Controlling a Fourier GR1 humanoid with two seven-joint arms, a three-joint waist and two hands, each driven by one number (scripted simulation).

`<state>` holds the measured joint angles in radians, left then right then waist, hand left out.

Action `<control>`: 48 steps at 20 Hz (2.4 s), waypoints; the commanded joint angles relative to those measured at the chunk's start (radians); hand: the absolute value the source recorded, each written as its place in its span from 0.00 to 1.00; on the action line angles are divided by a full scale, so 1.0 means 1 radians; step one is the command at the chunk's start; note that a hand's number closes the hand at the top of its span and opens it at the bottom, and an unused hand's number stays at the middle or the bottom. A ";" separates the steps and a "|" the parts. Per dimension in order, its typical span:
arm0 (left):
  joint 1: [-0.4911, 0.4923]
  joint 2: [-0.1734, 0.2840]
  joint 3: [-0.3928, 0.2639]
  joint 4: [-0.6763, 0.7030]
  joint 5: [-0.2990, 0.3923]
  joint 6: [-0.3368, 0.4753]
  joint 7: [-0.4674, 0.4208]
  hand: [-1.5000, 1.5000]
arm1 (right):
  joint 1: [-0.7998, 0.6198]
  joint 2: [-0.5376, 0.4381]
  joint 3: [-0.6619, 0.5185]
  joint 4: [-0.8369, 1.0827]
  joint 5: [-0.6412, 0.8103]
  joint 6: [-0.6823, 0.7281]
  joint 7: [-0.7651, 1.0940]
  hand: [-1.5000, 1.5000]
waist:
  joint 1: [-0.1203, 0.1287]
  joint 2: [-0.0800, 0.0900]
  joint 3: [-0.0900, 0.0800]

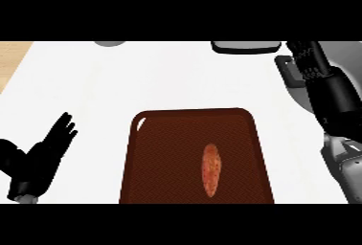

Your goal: Pick the sweet potato from the tray and place it in the pot

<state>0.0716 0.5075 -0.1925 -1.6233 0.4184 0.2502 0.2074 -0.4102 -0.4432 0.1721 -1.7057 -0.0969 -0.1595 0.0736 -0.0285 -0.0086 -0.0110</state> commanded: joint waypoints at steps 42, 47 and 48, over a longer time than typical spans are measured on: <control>-0.323 -0.188 0.146 0.084 -0.161 -0.015 -0.215 0.50 | 0.030 -0.072 0.287 0.209 0.603 0.701 -0.420 0.00 | 0.030 0.008 0.011; -0.318 -0.170 0.224 0.150 -0.135 -0.087 -0.258 0.50 | 0.056 0.038 0.339 0.228 0.705 0.658 -0.409 0.00 | 0.030 0.009 0.011; -0.344 -0.208 0.191 0.100 -0.172 -0.056 -0.204 0.50 | 0.072 -0.013 0.276 0.241 0.719 0.671 -0.514 0.00 | 0.029 0.009 0.011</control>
<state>-0.2641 0.3244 -0.0142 -1.5221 0.2701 0.2038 -0.0013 -0.3708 -0.4677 0.4727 -1.4785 0.5595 0.5173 -0.3648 0.0014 -0.0002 -0.0001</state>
